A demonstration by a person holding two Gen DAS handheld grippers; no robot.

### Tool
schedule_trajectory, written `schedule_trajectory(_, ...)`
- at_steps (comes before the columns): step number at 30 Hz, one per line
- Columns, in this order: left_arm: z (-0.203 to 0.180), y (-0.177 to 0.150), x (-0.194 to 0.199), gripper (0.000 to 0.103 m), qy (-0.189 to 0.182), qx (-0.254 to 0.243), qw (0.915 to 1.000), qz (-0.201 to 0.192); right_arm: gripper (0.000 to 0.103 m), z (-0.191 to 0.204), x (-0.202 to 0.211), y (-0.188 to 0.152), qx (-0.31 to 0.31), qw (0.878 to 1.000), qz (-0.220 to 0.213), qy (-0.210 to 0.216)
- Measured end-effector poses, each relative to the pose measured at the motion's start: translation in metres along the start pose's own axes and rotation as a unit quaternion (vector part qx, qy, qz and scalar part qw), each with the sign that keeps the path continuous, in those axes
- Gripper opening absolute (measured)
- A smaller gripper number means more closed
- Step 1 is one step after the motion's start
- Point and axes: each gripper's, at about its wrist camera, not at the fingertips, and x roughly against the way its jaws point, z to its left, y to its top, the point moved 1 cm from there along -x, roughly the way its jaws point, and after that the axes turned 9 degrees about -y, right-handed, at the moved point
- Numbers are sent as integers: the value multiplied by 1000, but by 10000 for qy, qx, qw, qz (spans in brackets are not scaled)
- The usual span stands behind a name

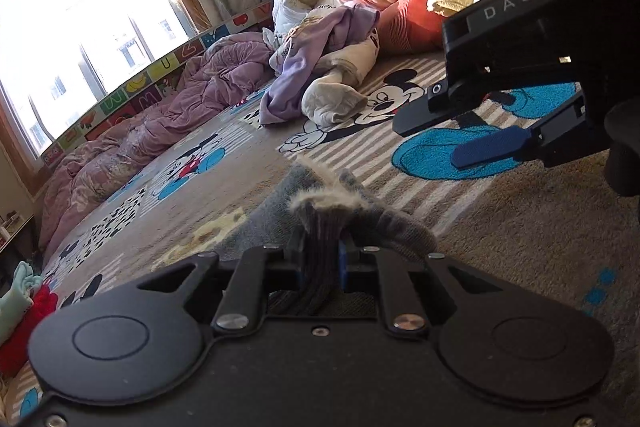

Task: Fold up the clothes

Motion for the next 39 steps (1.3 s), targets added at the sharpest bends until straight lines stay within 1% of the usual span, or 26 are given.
schedule_trajectory(3,-1,-2,-4,13,-97,7,9999,27,52,3,0,1,88,9999,-48,11)
schedule_trajectory(4,1,-2,-3,21,-303,91,9995,24,52,5,-1,1,130,9999,-73,7)
schedule_trajectory(5,3,-2,-1,22,-493,175,9986,17,52,8,-1,1,186,9998,-101,8)
schedule_trajectory(8,20,-4,19,28,-896,516,9946,-77,52,21,-1,1,483,9986,-230,3)
schedule_trajectory(11,48,-13,48,28,-780,791,9937,-153,52,41,1,-2,976,9940,-489,-86)
schedule_trajectory(12,60,-17,58,28,-723,928,9929,-175,52,50,1,-5,1233,9905,-590,-154)
schedule_trajectory(13,76,-21,65,28,-621,1165,9910,-208,52,62,0,-10,1583,9848,-672,-226)
schedule_trajectory(14,93,-26,69,28,-458,1419,9886,-228,52,74,-2,-15,1902,9788,-715,-242)
schedule_trajectory(17,143,-39,66,28,-23,2174,9759,-174,52,108,-12,-35,2724,9596,-696,-90)
schedule_trajectory(18,153,-42,63,28,25,2340,9721,-165,52,116,-16,-42,2948,9529,-700,-94)
schedule_trajectory(19,165,-46,56,28,-30,2537,9672,-126,52,124,-21,-49,3178,9454,-713,-100)
schedule_trajectory(20,170,-50,51,28,-61,2641,9644,-102,52,131,-25,-55,3349,9396,-708,-89)
schedule_trajectory(22,170,-54,43,28,-139,2657,9640,-28,52,142,-31,-64,3567,9319,-660,-34)
schedule_trajectory(23,168,-61,38,28,-235,2681,9631,48,50,142,-37,-67,3623,9302,-582,-117)
schedule_trajectory(25,158,-75,25,28,-300,2671,9630,214,50,134,-50,-68,3618,9303,-311,-513)
schedule_trajectory(26,153,-81,19,28,-310,2642,9636,271,44,130,-57,-69,3613,9296,-176,-710)
schedule_trajectory(27,148,-82,18,29,-216,2494,9679,212,37,125,-64,-69,3606,9283,-40,-908)
schedule_trajectory(28,146,-81,19,29,-154,2368,9712,239,35,121,-71,-70,3596,9265,95,-1104)
schedule_trajectory(29,146,-80,19,29,-142,2331,9719,281,27,119,-74,-71,3636,9233,163,-1225)
schedule_trajectory(30,146,-79,19,29,-157,2312,9723,312,26,119,-74,-73,3728,9191,159,-1268)
schedule_trajectory(31,149,-80,20,29,-214,2342,9715,300,26,118,-73,-75,3770,9173,147,-1274)
schedule_trajectory(33,154,-79,22,29,-312,2374,9703,345,26,117,-71,-76,3782,9173,144,-1242)
schedule_trajectory(36,148,-68,34,32,-70,1982,9795,367,26,118,-71,-79,3843,9143,134,-1273)
schedule_trajectory(39,133,-78,28,33,94,1740,9831,565,26,120,-72,-81,3923,9100,128,-1334)
